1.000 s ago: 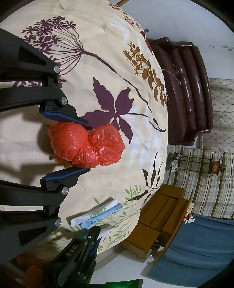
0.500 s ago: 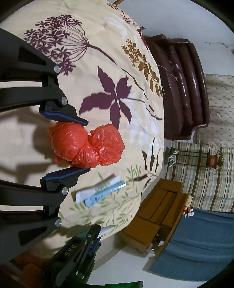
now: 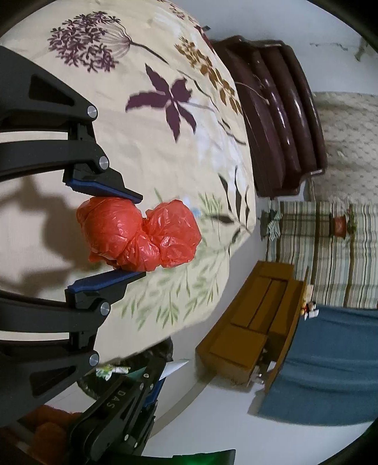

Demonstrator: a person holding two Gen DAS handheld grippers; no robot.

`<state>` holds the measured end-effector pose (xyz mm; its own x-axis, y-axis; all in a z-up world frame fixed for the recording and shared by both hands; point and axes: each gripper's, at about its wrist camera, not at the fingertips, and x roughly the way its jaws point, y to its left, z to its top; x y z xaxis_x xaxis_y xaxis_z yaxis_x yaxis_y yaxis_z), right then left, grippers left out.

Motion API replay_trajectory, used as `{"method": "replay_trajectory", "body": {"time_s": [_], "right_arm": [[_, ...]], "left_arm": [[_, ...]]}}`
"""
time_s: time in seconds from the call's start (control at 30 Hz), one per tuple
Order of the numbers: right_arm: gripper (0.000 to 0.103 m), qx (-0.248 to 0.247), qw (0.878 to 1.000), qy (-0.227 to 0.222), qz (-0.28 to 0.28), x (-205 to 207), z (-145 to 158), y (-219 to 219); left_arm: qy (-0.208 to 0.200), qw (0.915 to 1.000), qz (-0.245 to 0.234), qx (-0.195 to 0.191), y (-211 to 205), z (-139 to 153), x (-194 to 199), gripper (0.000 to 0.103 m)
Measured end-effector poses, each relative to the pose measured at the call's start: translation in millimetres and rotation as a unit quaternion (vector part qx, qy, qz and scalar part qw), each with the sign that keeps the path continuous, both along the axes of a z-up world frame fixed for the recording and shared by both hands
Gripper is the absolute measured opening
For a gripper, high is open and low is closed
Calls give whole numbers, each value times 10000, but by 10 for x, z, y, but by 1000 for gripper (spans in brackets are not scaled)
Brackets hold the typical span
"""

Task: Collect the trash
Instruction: 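Carry the red bag and teal tube over the black bin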

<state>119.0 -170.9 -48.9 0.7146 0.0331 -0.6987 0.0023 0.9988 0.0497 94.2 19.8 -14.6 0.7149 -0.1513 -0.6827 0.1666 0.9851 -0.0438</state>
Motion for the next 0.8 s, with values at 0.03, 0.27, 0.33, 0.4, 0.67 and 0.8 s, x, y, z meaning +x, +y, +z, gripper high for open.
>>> {"method": "replay_trajectory", "body": {"time_s": [0.03, 0.27, 0.33, 0.4, 0.67, 0.8], "right_arm": [[16, 12, 10000, -7, -43, -12, 0, -64], [16, 88, 9991, -72, -411, -129, -16, -550], [16, 94, 9987, -80, -493, -147, -17, -656], [16, 99, 9981, -86, -595, -170, -27, -783], [16, 165, 9956, -63, -919, -227, -103, -1182], [16, 206, 9946, -43, -1021, -238, -157, -1308]], "left_arm": [[-10, 10000, -43, 7, -55, 5, -2, 45], [-58, 9991, -410, 101, -536, 10, 6, 45], [-65, 9986, -503, 121, -655, 3, 9, 45], [-80, 9981, -598, 148, -785, -6, 14, 45], [-113, 9953, -926, 256, -1235, -50, 57, 45], [-95, 9944, -1014, 299, -1392, -90, 93, 45]]}}
